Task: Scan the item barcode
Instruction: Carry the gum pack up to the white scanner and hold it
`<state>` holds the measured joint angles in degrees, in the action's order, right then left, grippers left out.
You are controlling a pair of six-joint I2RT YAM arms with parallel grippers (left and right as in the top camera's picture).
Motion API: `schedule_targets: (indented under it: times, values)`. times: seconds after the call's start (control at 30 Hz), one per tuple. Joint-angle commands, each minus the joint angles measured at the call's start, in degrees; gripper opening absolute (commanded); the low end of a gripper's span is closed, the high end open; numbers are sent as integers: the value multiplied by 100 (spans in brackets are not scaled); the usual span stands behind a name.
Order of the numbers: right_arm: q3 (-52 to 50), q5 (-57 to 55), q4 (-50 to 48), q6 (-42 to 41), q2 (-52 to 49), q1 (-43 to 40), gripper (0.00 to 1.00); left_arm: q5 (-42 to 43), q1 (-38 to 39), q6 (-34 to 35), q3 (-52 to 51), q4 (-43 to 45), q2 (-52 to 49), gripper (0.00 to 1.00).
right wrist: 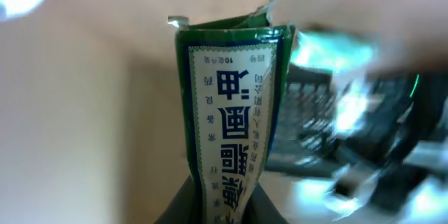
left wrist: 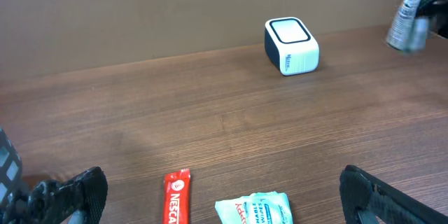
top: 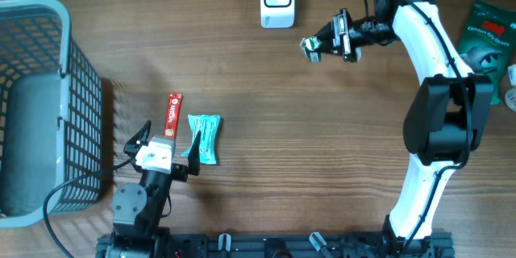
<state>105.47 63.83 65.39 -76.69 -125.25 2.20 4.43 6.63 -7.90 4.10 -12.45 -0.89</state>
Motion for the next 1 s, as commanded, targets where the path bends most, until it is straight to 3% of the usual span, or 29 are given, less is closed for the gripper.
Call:
schedule_targets:
  times: [0.0, 0.07, 0.13, 0.23, 0.3, 0.4, 0.6, 0.77, 0.87, 0.97]
  values:
    - [66, 459, -446, 2868, 22, 87, 4, 48, 0, -70, -35, 24, -4, 100]
    - [66, 450, -2837, 3364, 22, 267, 4, 48, 0, -70, -35, 24, -4, 100]
    - [66, -271, -4234, 4006, 20, 490, 4, 48, 0, -70, -35, 24, -4, 100]
    - [63, -1287, -4739, 4275, 17, 802, 4, 48, 0, -70, -35, 24, -4, 100]
    - [0, -1320, -5663, 4994, -109, 1097, 4, 48, 0, -70, -35, 24, -2, 100]
    - [0, -1259, -6402, 5075, -422, 1163, 4, 48, 0, -70, -35, 24, -4, 100]
    - [0, -1263, -7106, 4739, -1362, 1078, 4, 48, 0, -70, -35, 24, -4, 100]
    - [7, -1185, -7222, 4310, -1353, 669, 4, 48, 0, -70, -35, 24, -4, 100]
    - [7, -975, -6363, 4223, -1099, -44, 5, 48, 0, -70, -35, 24, -4, 100]
    - [7, -1600, -4885, 4688, -804, -817, 4, 48, 0, -70, -35, 22, -2, 100]
